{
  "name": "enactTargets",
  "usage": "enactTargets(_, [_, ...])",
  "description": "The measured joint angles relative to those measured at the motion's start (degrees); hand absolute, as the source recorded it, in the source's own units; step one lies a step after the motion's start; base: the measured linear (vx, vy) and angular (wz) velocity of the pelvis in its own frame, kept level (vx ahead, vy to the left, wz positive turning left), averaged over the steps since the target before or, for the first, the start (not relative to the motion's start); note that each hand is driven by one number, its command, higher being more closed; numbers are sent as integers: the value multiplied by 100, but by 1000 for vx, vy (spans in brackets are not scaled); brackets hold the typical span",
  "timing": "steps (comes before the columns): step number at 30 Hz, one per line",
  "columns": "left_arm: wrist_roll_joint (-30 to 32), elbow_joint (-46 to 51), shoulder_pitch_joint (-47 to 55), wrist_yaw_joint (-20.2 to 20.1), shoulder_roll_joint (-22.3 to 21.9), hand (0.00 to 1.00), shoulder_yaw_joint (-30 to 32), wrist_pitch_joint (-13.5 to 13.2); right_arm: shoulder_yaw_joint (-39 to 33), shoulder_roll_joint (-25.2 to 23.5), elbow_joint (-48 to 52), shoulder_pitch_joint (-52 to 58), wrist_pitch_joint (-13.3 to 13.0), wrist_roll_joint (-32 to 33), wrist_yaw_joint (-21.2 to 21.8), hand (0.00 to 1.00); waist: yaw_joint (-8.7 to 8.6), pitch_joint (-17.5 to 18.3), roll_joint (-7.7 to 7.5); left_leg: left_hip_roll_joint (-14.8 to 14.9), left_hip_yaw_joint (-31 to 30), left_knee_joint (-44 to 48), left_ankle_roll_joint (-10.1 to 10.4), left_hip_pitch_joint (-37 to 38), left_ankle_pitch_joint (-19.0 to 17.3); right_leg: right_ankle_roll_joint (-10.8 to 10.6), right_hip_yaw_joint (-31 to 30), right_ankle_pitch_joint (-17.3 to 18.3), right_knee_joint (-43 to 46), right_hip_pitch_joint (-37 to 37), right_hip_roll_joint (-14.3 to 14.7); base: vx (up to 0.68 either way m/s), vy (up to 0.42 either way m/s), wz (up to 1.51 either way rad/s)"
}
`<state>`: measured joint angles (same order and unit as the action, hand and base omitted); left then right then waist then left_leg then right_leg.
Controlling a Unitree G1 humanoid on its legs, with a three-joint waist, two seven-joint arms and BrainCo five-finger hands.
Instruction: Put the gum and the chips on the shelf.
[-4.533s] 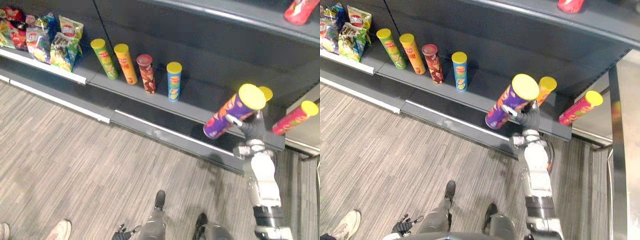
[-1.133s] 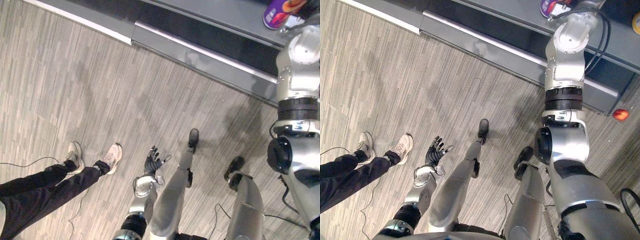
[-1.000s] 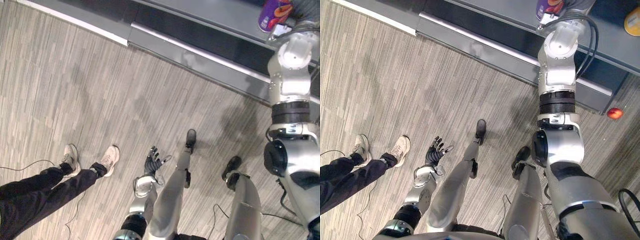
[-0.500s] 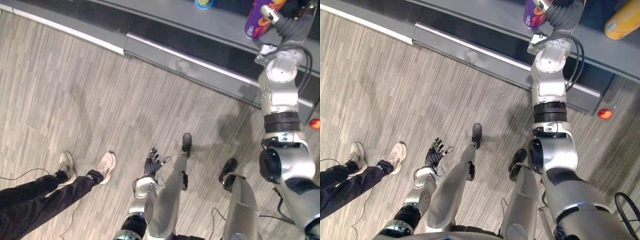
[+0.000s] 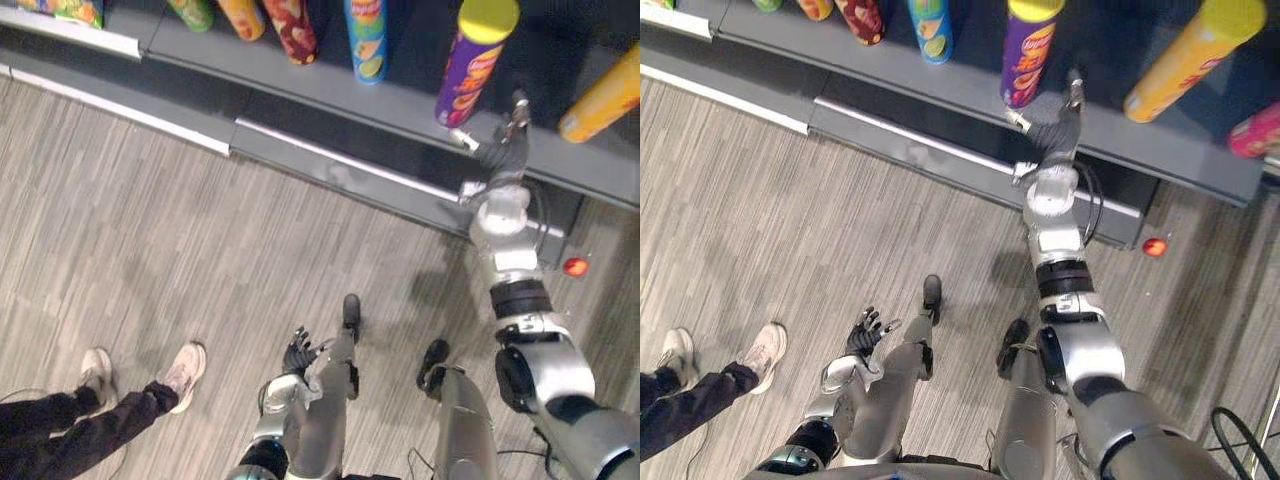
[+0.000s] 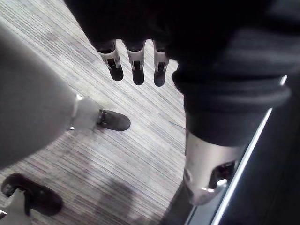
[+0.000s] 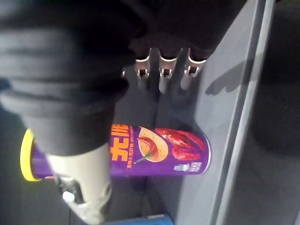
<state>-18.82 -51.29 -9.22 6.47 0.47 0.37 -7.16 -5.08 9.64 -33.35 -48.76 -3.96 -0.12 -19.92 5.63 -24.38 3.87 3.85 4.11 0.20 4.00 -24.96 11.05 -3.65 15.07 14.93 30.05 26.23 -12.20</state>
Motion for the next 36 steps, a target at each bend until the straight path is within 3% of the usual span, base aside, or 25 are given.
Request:
enactTargets(4, [612,-522,35,-59,223,0,342,174,365,-411,119,1108,-12,-227,388,0,-106,207,-265,232,203,323,92,437,-366,23,-200,-76,-379,-570,260,40,-60,-39])
enactTargets(8, [1137,-986,71,-106,280,0,586,354,559,-503,92,2554,-3,-235,811,0,-328,612,-453,313,251,198,115,802,-415,-38,-235,-226,-869,-1055,418,77,0,-15])
enactTargets(16, [1744,-1254,822,-112,340,0,963,488,550,-528,-49,4726,-28,-220,1582,0,-585,1523,-467,254,484,-534,105,1816,-362,-129,-423,-398,-1588,-1879,505,80,26,-15])
enactTargets(19, [1746,-1263,987,-144,342,0,1120,489,392,-584,-504,5273,-34,-221,1851,0,-693,1694,-484,240,460,-571,114,2020,-377,-151,-364,-411,-1756,-2167,511,71,7,8])
enactTargets(23, [1738,-1251,1124,-266,337,0,1267,471,-28,-683,-1422,5665,-33,-223,2048,0,-711,1792,-487,238,470,-605,120,2248,-430,-168,-364,-431,-1929,-2475,535,2,1,-2])
enactTargets(30, [1661,-1371,1324,-474,286,0,1794,395,-1786,-815,-2904,5475,-122,-64,1925,0,-702,2083,-493,248,586,-613,116,2487,-556,-186,-439,-544,-2299,-2839,584,20,9,-6])
enactTargets(36, [1436,-1478,1343,-452,175,0,2332,401,-2634,-843,-3514,5725,139,580,1736,0,-714,2109,-503,159,458,-616,100,2544,-573,-200,-274,-554,-2407,-3028,528,53,11,12])
